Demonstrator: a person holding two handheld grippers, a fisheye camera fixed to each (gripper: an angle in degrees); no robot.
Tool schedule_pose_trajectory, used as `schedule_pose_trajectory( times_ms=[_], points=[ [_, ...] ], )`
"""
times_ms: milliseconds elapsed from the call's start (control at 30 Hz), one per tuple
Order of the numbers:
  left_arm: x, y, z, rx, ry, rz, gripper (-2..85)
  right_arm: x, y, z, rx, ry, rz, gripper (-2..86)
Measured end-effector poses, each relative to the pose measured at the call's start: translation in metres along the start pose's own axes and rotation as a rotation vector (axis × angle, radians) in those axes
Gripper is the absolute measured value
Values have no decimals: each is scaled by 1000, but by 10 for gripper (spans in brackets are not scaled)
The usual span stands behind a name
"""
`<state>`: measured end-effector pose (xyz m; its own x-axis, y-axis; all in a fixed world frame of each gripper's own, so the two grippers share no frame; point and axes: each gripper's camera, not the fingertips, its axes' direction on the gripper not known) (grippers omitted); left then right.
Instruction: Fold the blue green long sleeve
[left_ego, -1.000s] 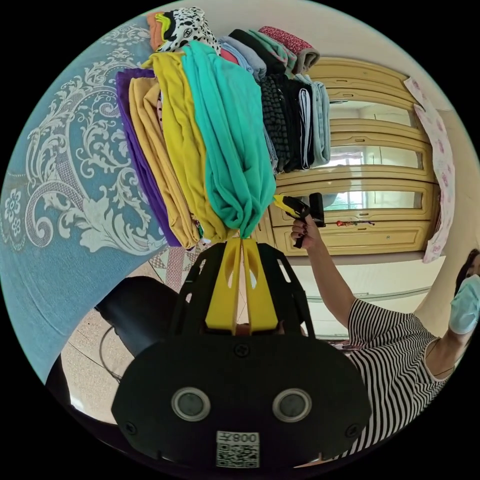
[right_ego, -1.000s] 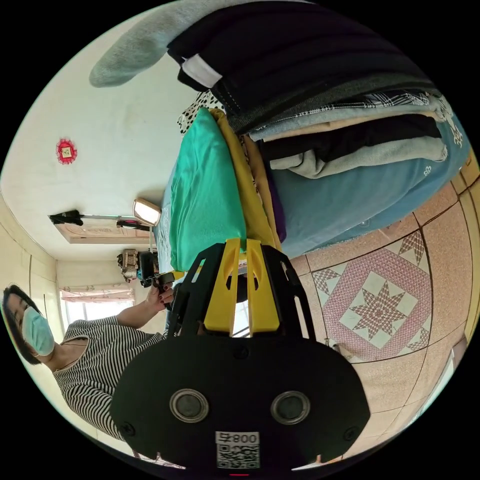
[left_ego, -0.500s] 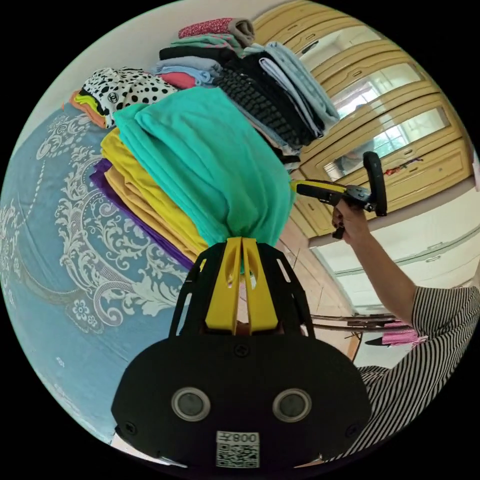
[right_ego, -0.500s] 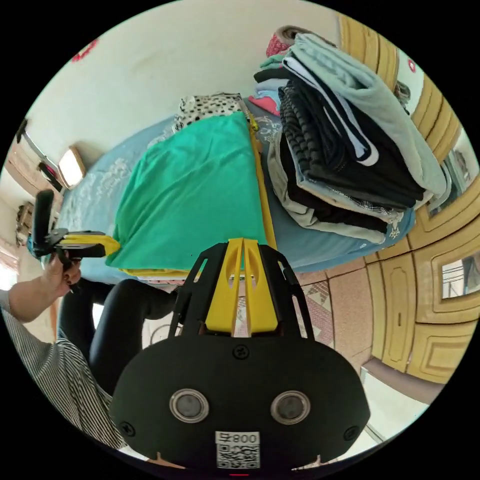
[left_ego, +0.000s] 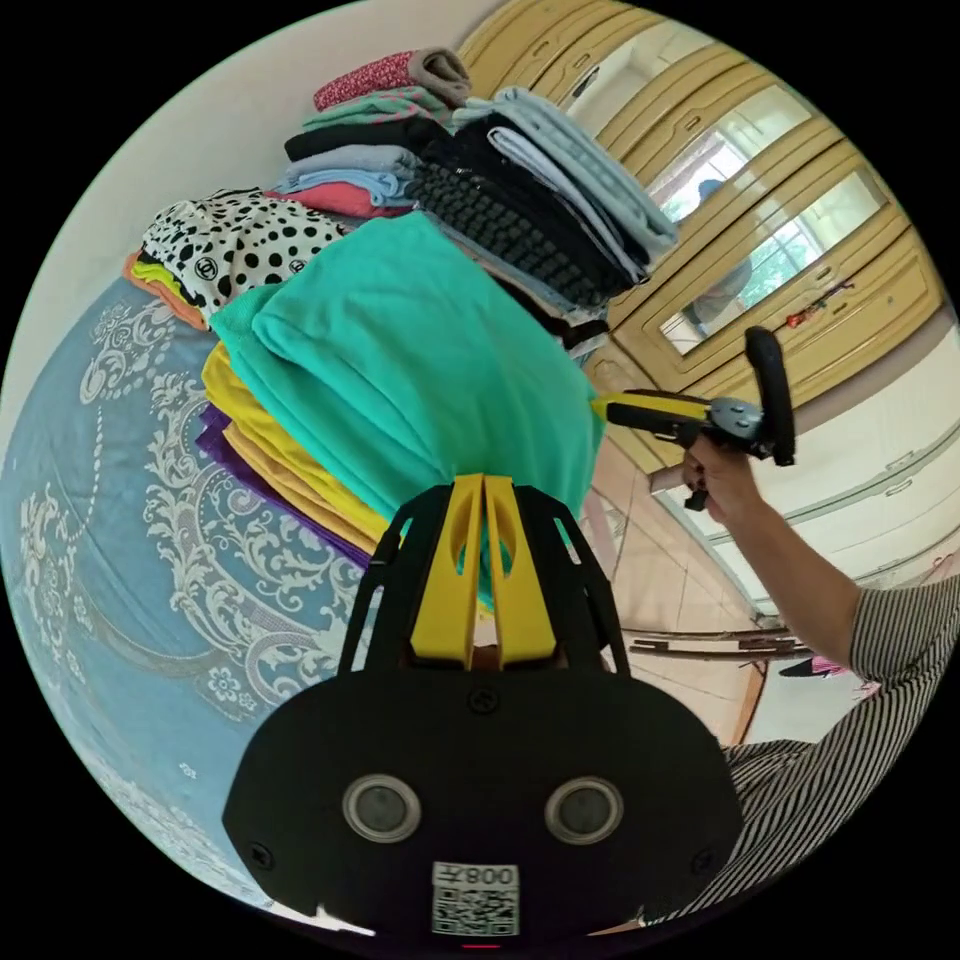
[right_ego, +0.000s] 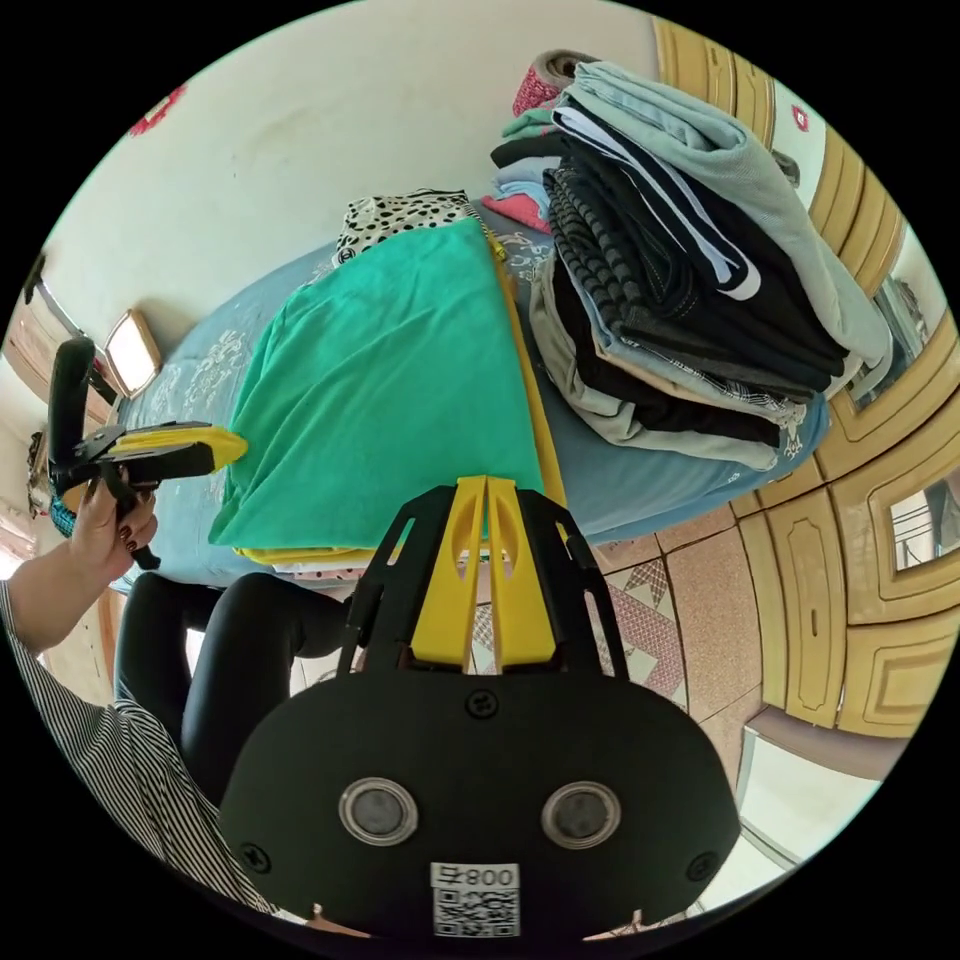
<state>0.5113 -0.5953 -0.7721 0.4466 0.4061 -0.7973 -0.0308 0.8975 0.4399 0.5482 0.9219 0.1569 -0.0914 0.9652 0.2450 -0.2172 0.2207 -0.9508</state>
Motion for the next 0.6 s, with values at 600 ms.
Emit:
schedule_pose_trajectory(
  times_ms=[600],
  points=[
    [-60,76,-36,6,136,-138,1,-33,-4,3,4,-32,113,0]
  ],
)
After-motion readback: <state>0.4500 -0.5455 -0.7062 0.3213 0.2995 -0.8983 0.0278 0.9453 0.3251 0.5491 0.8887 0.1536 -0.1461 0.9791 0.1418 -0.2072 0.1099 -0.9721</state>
